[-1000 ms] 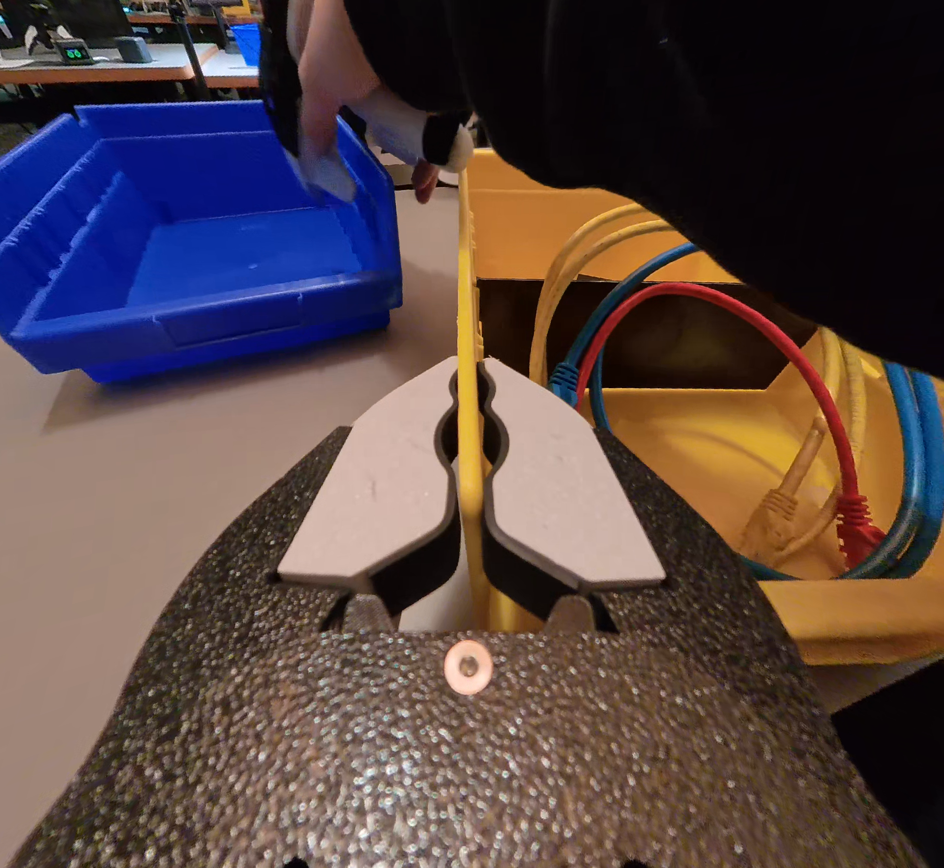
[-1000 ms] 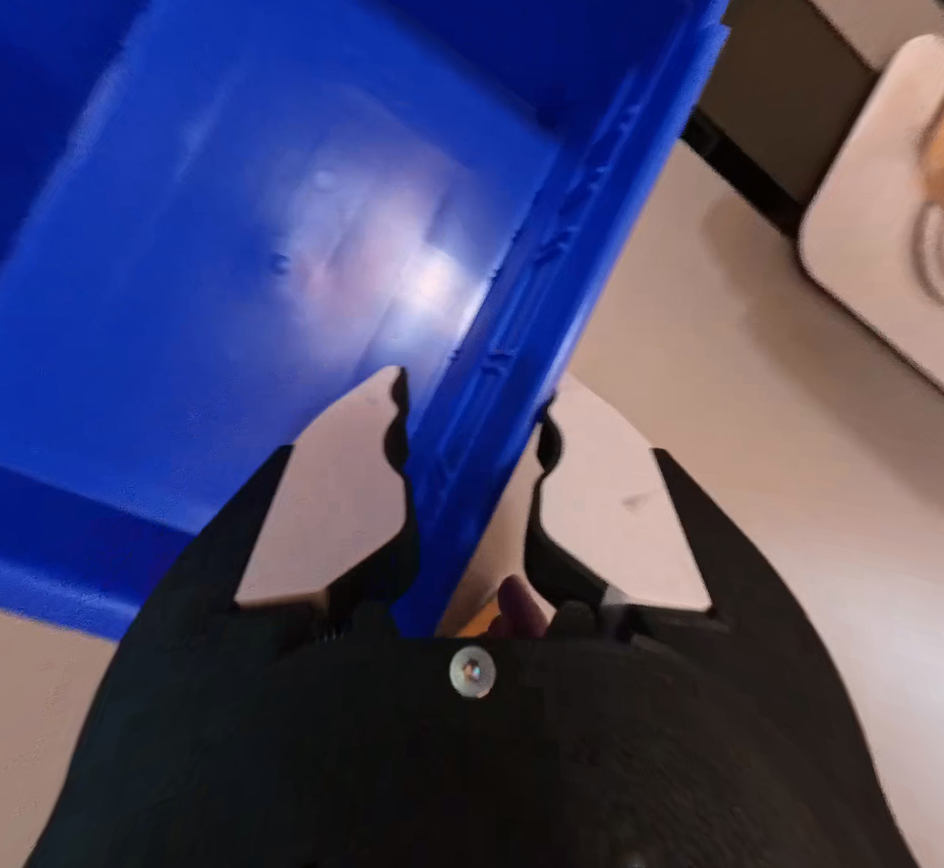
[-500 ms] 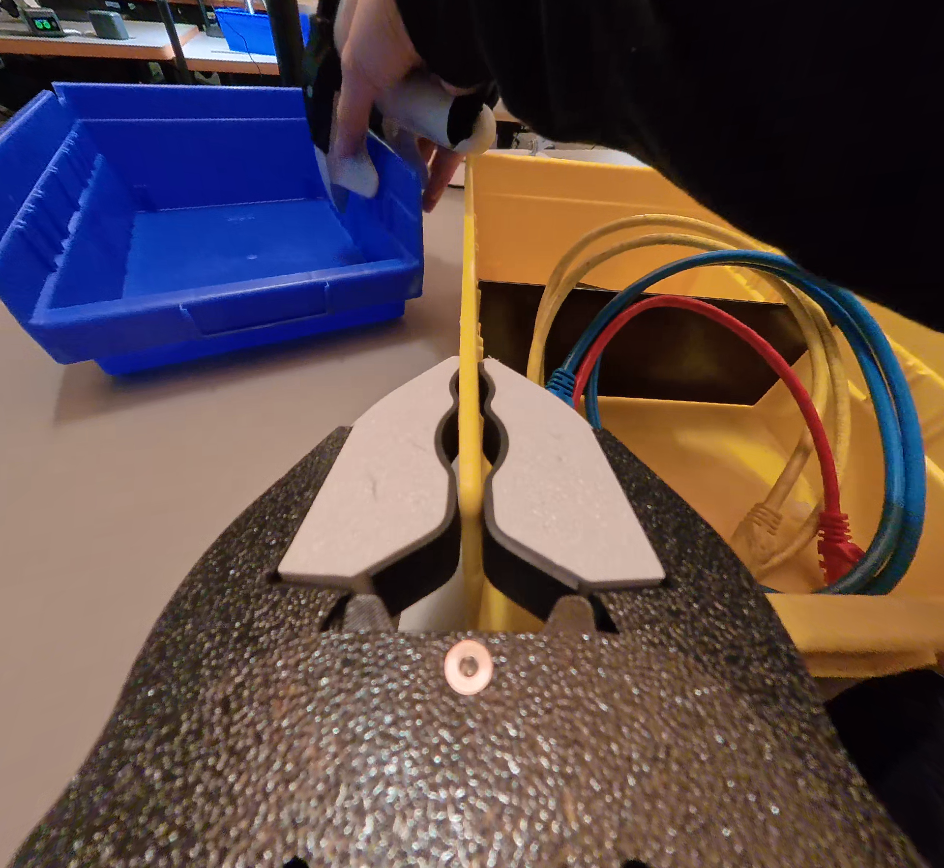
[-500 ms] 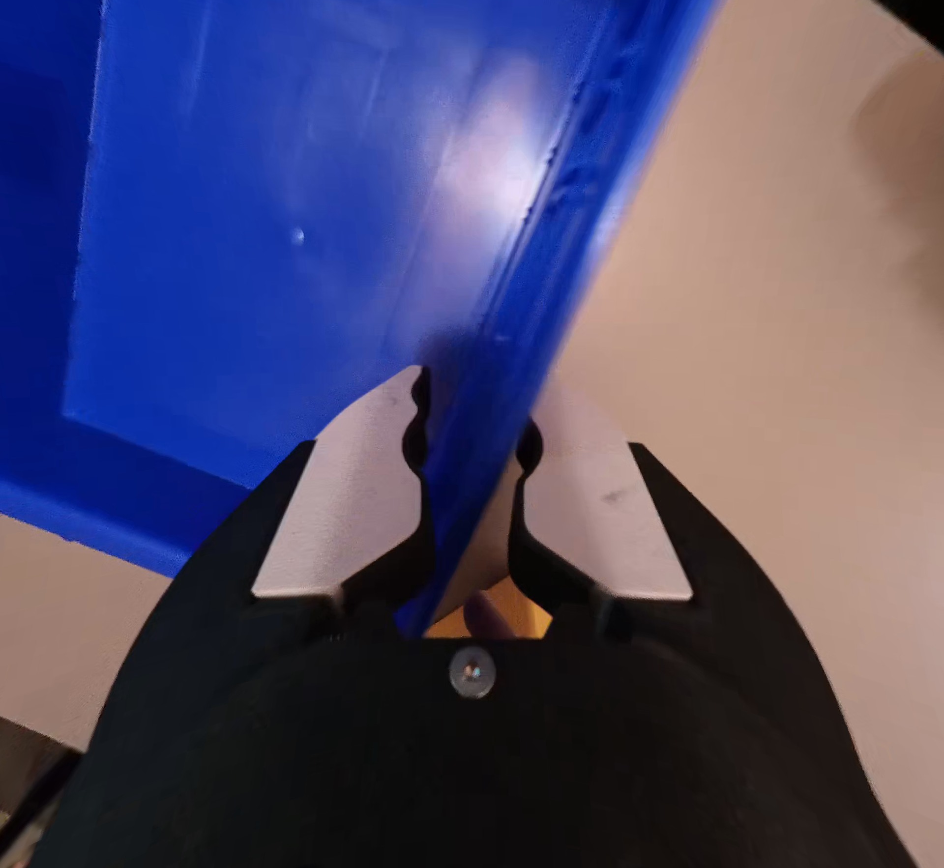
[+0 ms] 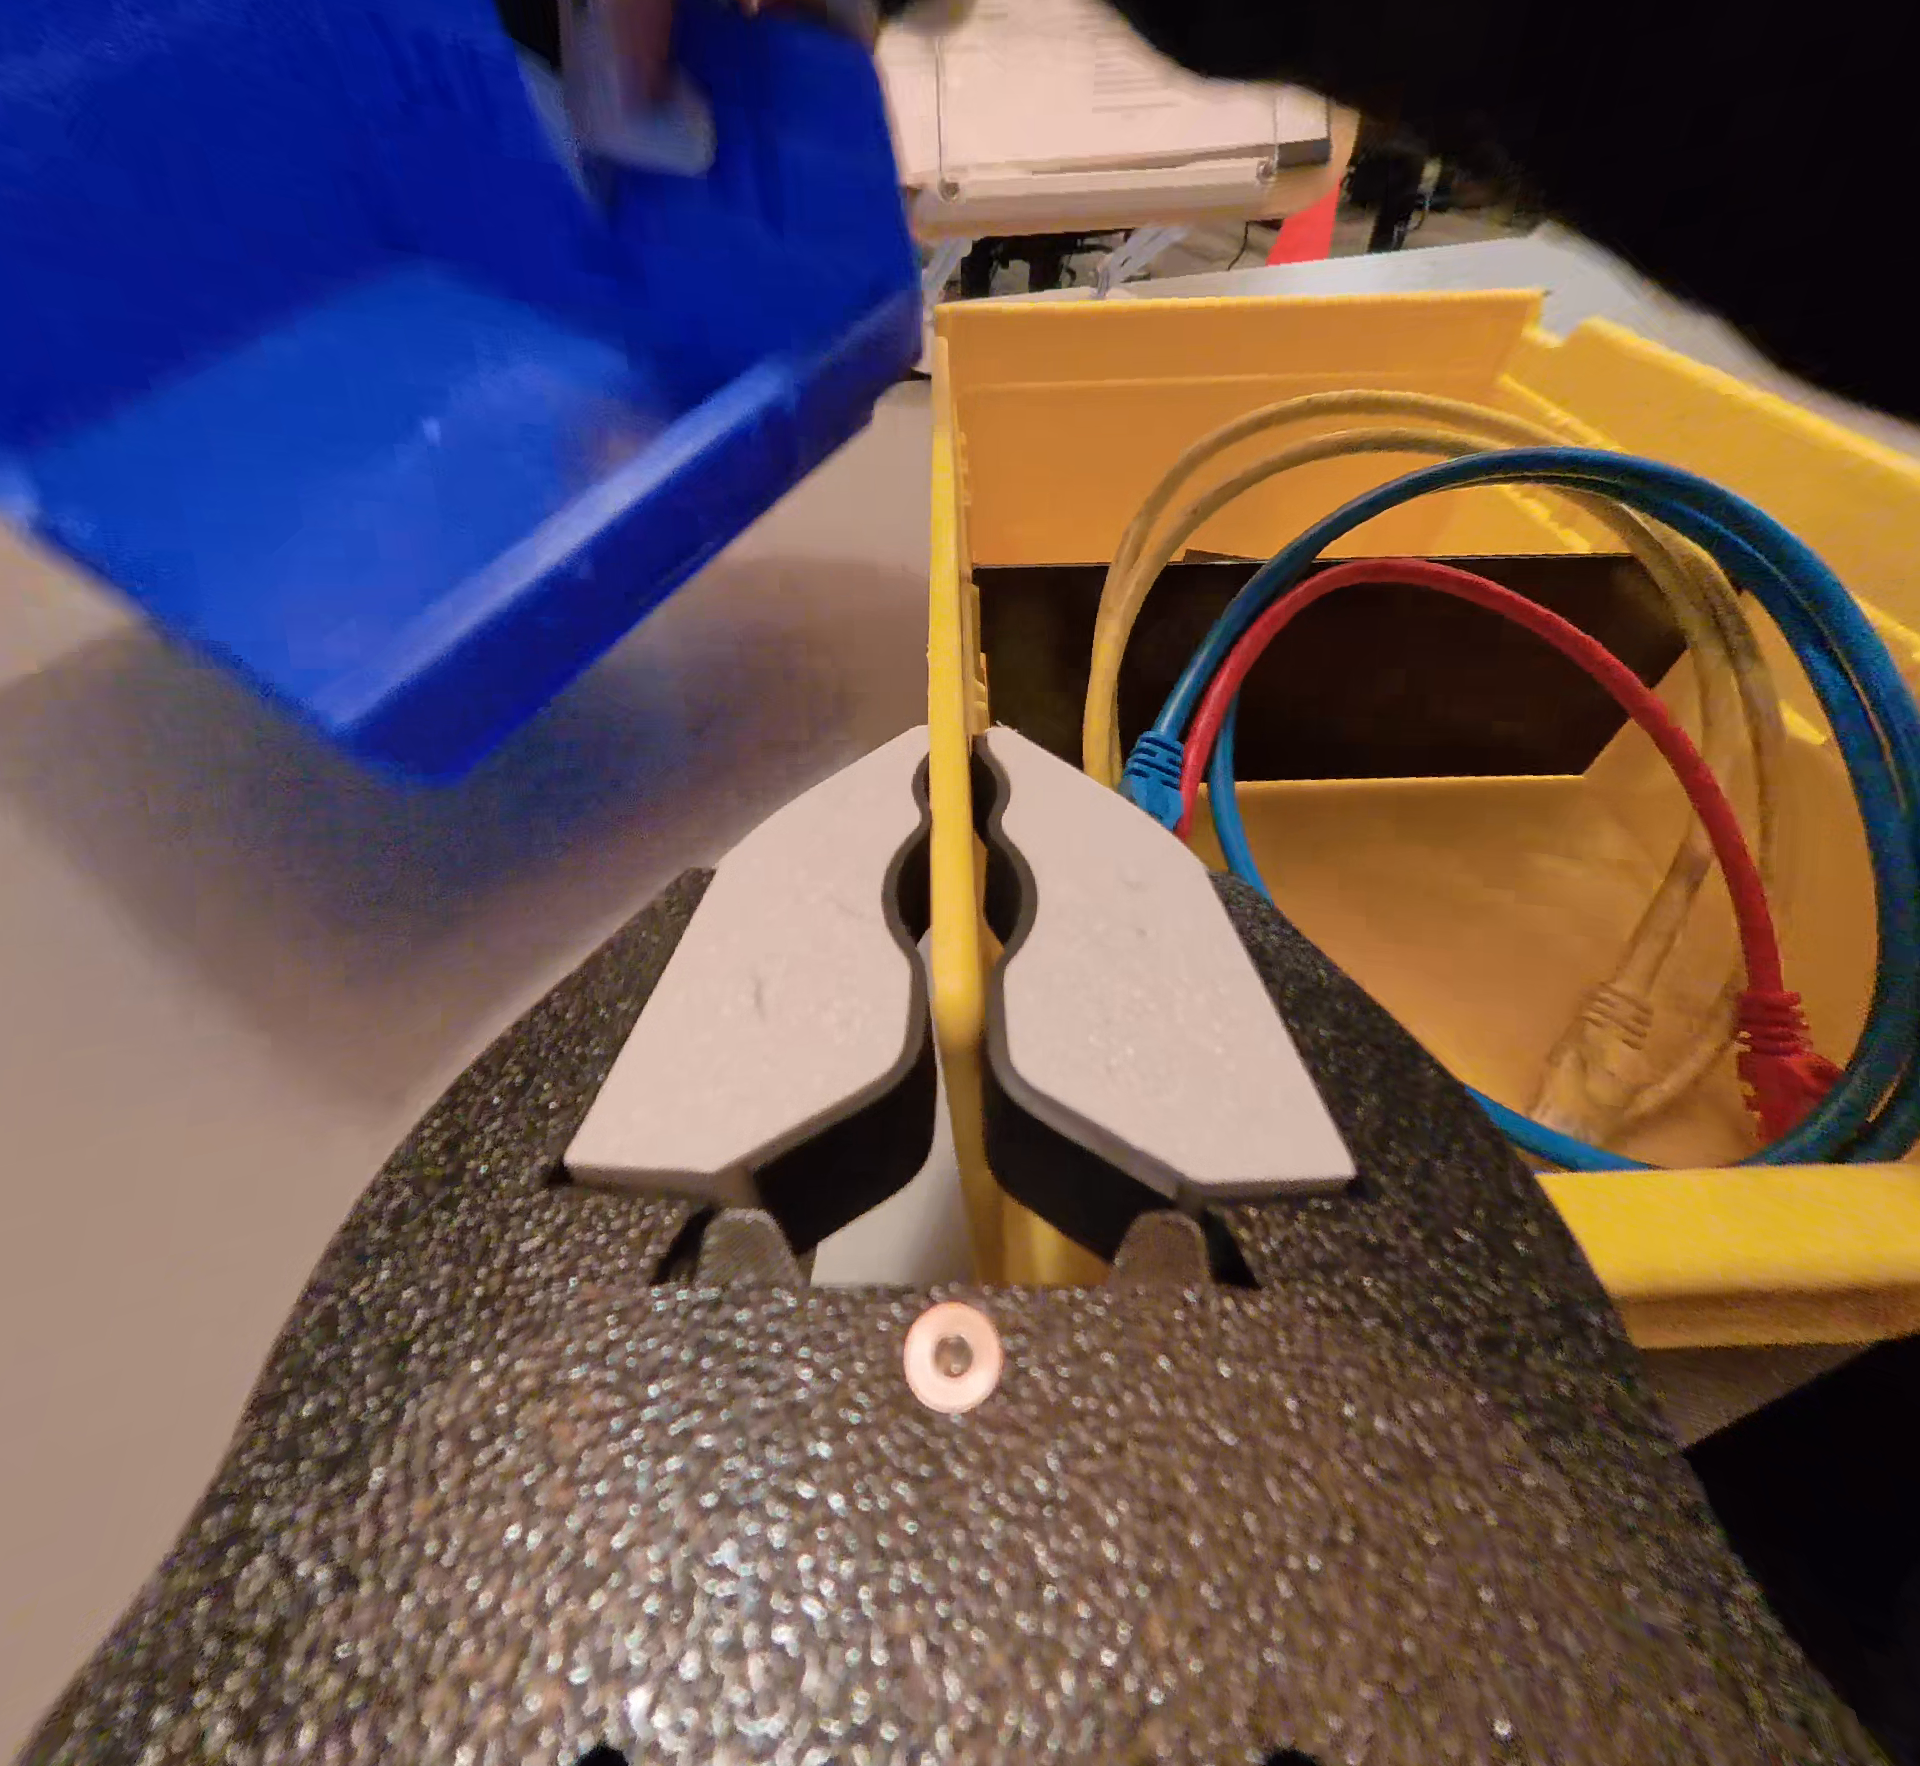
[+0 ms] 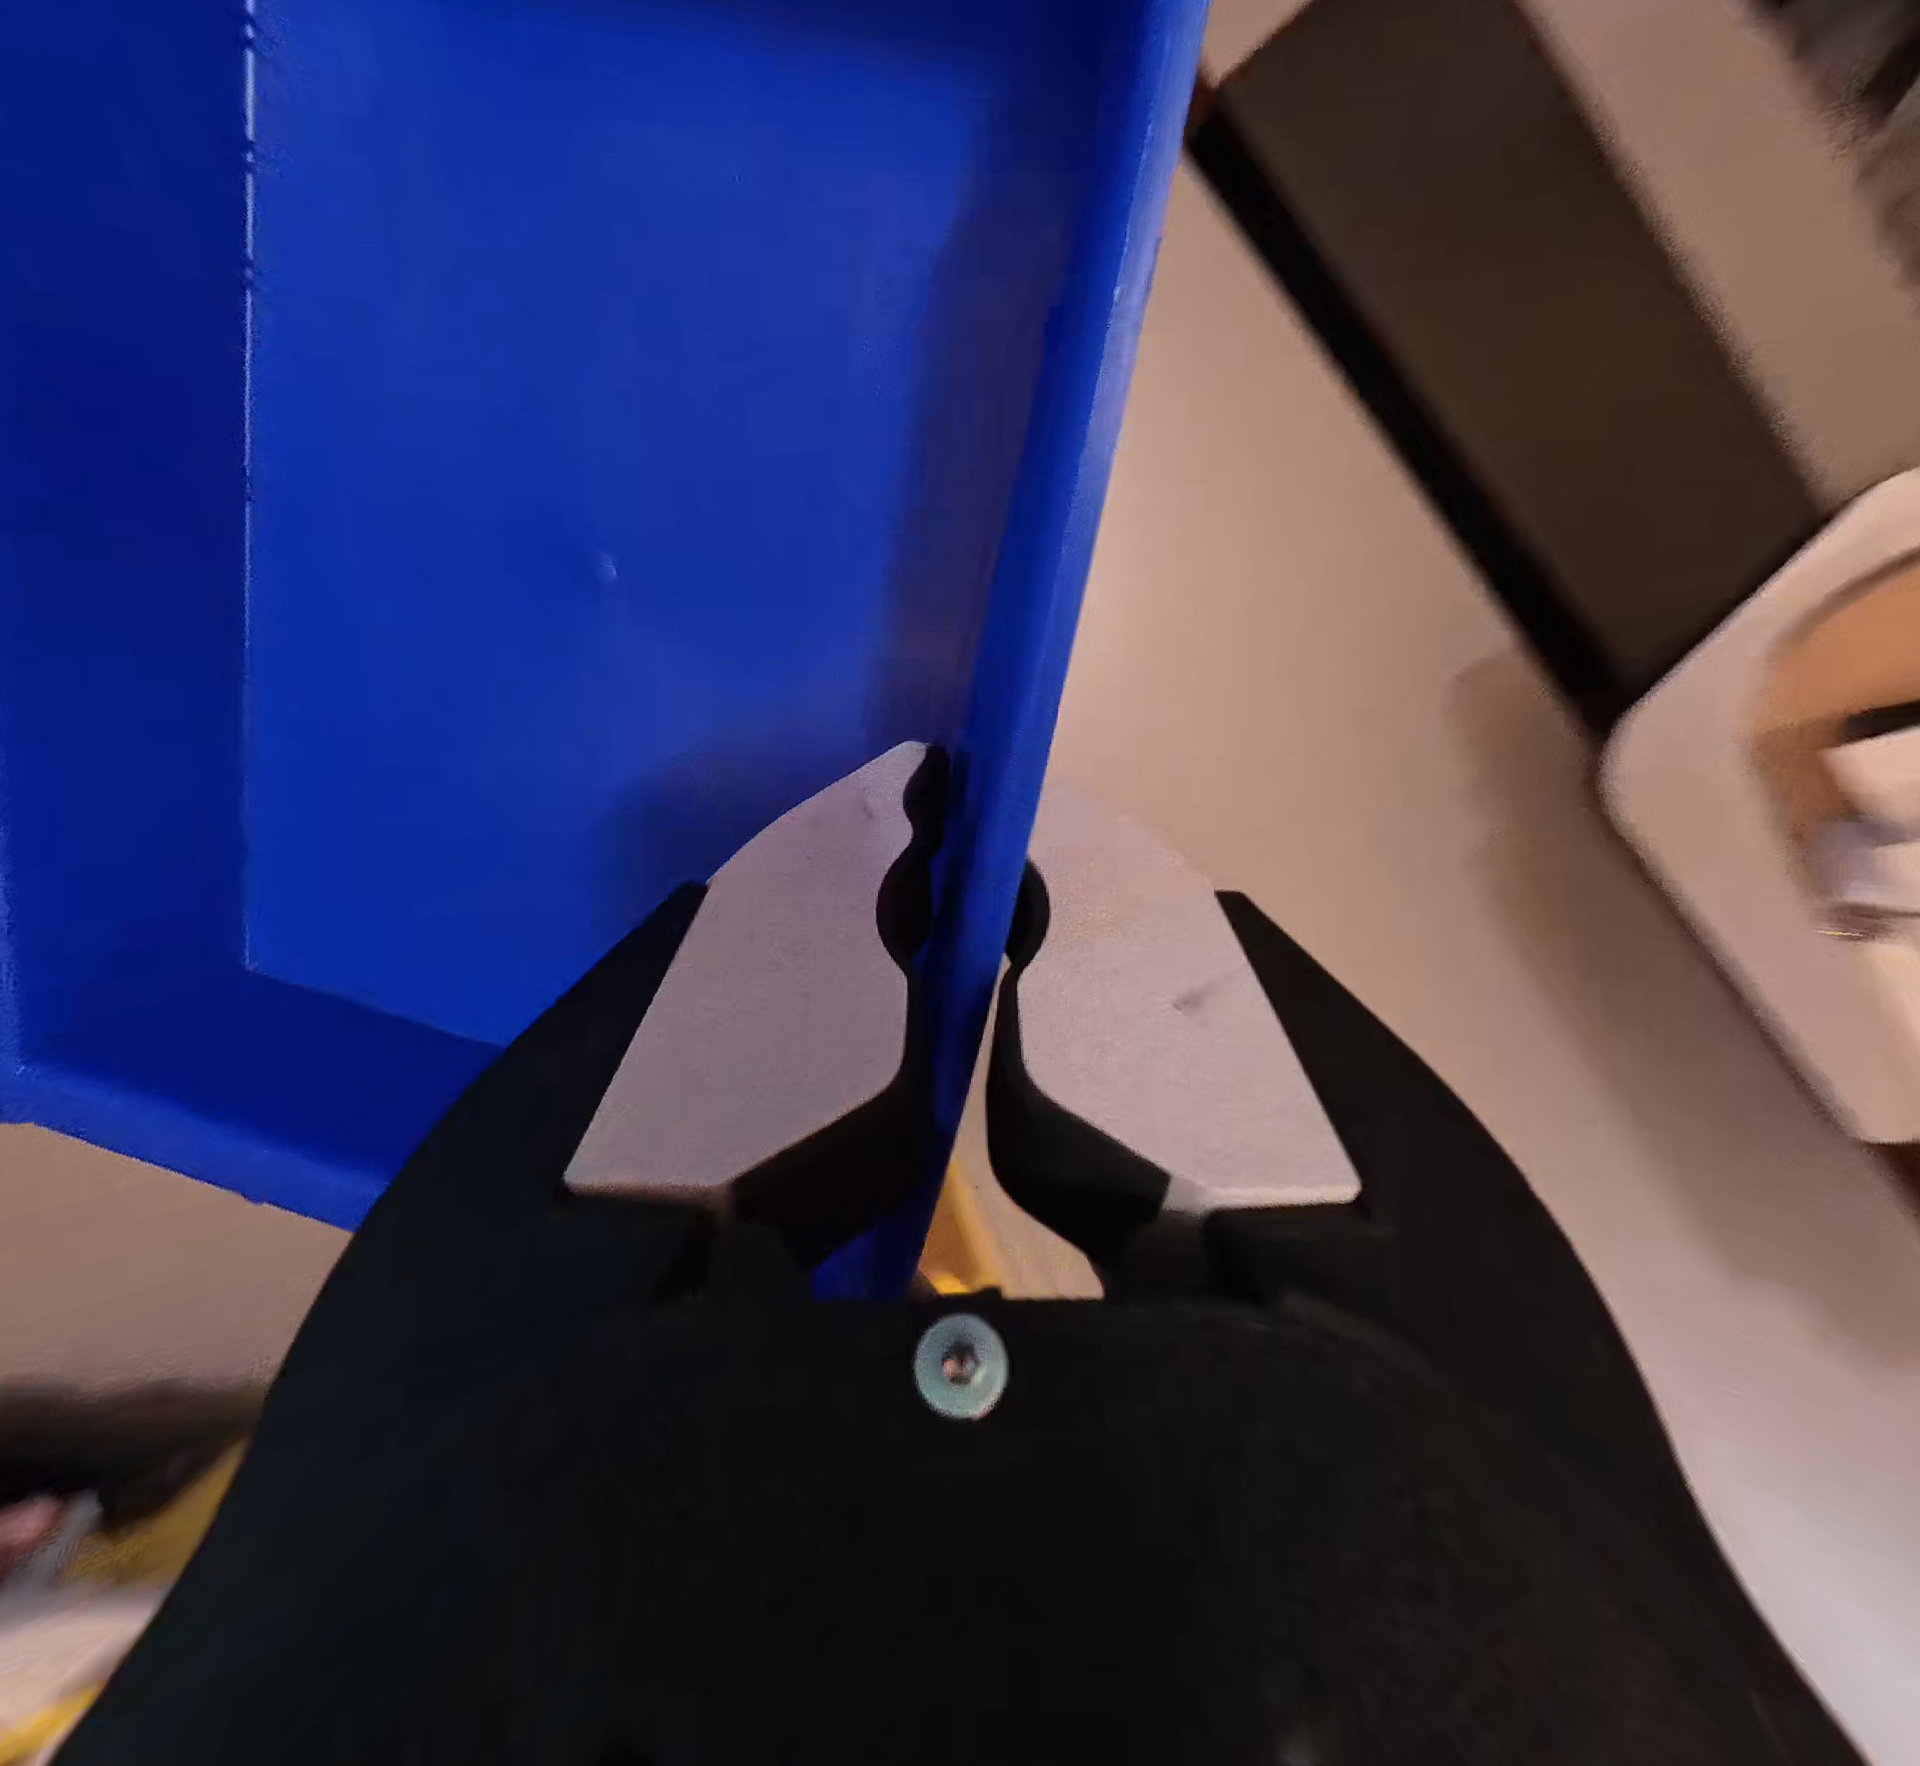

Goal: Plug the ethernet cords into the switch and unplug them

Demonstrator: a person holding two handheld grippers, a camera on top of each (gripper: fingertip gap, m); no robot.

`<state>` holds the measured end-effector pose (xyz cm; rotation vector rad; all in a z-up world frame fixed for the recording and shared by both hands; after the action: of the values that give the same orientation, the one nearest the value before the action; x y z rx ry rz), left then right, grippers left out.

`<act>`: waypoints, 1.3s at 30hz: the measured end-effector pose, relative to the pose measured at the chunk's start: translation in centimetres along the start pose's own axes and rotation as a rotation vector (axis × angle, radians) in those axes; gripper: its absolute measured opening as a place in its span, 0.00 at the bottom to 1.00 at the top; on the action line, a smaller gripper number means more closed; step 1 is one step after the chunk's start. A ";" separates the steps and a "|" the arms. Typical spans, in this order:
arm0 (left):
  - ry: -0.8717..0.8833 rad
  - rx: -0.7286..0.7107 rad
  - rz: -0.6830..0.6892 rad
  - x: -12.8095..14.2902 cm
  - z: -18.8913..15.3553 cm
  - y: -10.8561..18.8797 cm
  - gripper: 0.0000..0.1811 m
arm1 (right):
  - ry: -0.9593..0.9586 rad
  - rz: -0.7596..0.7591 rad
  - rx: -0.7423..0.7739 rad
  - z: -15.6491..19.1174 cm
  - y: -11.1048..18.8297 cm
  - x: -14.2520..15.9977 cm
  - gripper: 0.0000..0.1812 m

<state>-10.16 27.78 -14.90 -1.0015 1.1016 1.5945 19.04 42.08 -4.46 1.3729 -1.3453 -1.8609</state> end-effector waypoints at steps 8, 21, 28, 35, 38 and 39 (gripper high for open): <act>0.081 -0.103 0.022 1.6 4.0 1.9 0.01 | -0.014 -0.318 -0.036 -12.6 16.6 6.0 0.04; 0.162 -0.320 0.074 3.3 11.3 0.5 0.01 | -0.596 -0.204 0.117 -41.1 16.9 38.3 0.04; 0.088 -0.314 0.089 2.5 13.8 -7.0 0.01 | -0.718 -0.074 0.137 -46.7 14.7 43.9 0.03; 0.089 -0.318 0.100 2.1 15.9 -11.2 0.02 | -0.702 -0.037 0.119 -48.6 13.5 43.6 0.04; 0.112 -0.329 0.110 2.0 16.1 -11.9 0.01 | -0.641 -0.039 0.171 -49.2 13.2 42.9 0.04; 0.121 -0.331 0.112 1.9 16.0 -12.1 0.01 | -0.630 -0.051 0.175 -49.3 13.1 42.7 0.04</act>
<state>-0.79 45.66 -14.86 -1.2857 1.0074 1.8686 44.35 -18.83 -13.14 0.9228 -1.8149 -2.3728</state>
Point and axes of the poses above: each gripper's, where its closed fingertips meet, y back along the fingers, x out of its underside, z = x × y across the jaws, the point moved 9 cm from there along y, back along the fingers, and after that the axes turned 15 degrees about -y, right-handed, at the moved point
